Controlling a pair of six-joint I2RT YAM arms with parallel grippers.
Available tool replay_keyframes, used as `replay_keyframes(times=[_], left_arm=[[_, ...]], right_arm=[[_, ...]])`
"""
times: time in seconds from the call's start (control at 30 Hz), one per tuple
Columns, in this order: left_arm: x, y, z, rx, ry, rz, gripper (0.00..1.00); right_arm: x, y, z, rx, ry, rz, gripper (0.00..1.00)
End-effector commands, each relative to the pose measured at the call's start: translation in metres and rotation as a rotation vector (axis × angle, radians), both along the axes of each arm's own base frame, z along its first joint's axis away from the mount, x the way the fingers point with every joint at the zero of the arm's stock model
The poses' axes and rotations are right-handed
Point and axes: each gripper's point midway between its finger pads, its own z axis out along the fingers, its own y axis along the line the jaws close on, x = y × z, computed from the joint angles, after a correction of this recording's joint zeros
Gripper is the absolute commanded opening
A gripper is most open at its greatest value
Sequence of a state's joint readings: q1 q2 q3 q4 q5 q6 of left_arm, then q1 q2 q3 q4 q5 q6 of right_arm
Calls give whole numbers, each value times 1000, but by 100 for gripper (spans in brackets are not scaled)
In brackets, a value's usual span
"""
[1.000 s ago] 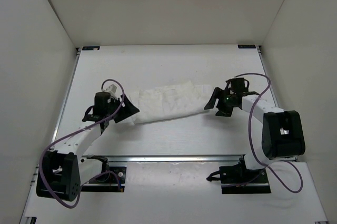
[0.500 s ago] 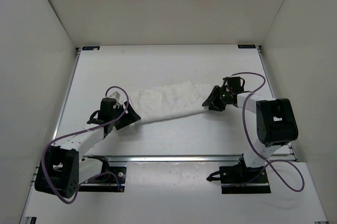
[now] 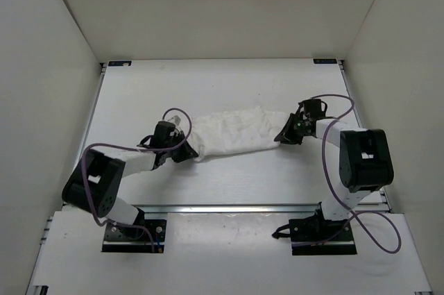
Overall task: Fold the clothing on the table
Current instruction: Fold the skirt
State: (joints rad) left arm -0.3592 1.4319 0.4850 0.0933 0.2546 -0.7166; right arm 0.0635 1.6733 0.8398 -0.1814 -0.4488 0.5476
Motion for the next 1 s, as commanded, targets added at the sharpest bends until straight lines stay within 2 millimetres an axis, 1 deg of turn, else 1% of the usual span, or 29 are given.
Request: replay_keyframes(times=[0.0,0.03,0.07,0.1,0.13,0.17,0.2,0.23,0.27,0.3,0.33,0.37,0.4,0.43,0.5,0.53,0.57,0.6,0.63,0.67,0.73,0.77,0.8,0.87,0.9,0.93,0.97], left_arm=[[18,-47,20,-74,-59,-113,0],[20,-57,17,-87,-52,-123,0],[24,-65,16,-96,-53,-138,0],[26,-71,18,-104,-58,-155,0],[28,-71,11,-104,-38,-148,0],[29,-75,9,-109,-33,-163,0],[31,-76,10,-114,-38,-161,0],[32,-76,9,-114,-38,-164,0],[34,-73,5,-105,-33,-159,0],[35,-75,7,-108,-35,-167,0],[39,-72,8,-107,-46,-163,0],[38,-68,8,-104,-43,-161,0],[38,-65,7,-102,-36,-154,0],[40,-61,11,-102,-47,-148,0],[38,-49,10,-78,-51,-133,0],[41,-44,14,-75,-65,-117,0],[39,-38,13,-66,-66,-108,0],[40,-35,13,-61,-65,-99,0],[40,-34,12,-57,-66,-104,0],[40,-30,13,-56,-62,-97,0],[39,-32,10,-55,-59,-113,0],[38,-33,8,-60,-52,-117,0],[36,-33,6,-62,-45,-118,0],[35,-33,5,-60,-49,-120,0],[34,-34,3,-57,-48,-125,0],[34,-33,3,-65,-41,-119,0],[34,-34,2,-64,-42,-118,0]], right_arm=[[16,-24,35,-112,-81,-10,0],[20,-28,45,-142,-99,0,0],[23,-23,59,-160,-135,49,0],[26,-22,71,-185,-147,70,0],[27,-23,75,-204,-151,78,0],[32,-18,86,-224,-171,113,0],[36,-11,103,-241,-210,150,0],[39,-11,106,-258,-216,153,0],[41,-1,121,-272,-252,188,0],[45,10,135,-274,-288,215,0],[46,18,139,-274,-299,243,0],[49,34,154,-268,-342,278,0],[49,52,164,-257,-371,322,0],[51,62,167,-261,-376,352,0],[46,102,175,-233,-405,444,0],[46,113,166,-237,-388,477,0],[42,132,172,-226,-410,519,0],[38,149,166,-217,-402,550,0],[34,167,161,-198,-399,581,1],[29,177,156,-179,-382,601,0],[15,209,140,-137,-359,646,0],[14,214,129,-135,-344,655,0],[6,229,128,-110,-350,674,0],[-1,245,112,-91,-322,706,0],[-4,253,110,-83,-323,718,0],[-10,263,101,-82,-304,741,0],[-10,265,91,-83,-277,738,0]])
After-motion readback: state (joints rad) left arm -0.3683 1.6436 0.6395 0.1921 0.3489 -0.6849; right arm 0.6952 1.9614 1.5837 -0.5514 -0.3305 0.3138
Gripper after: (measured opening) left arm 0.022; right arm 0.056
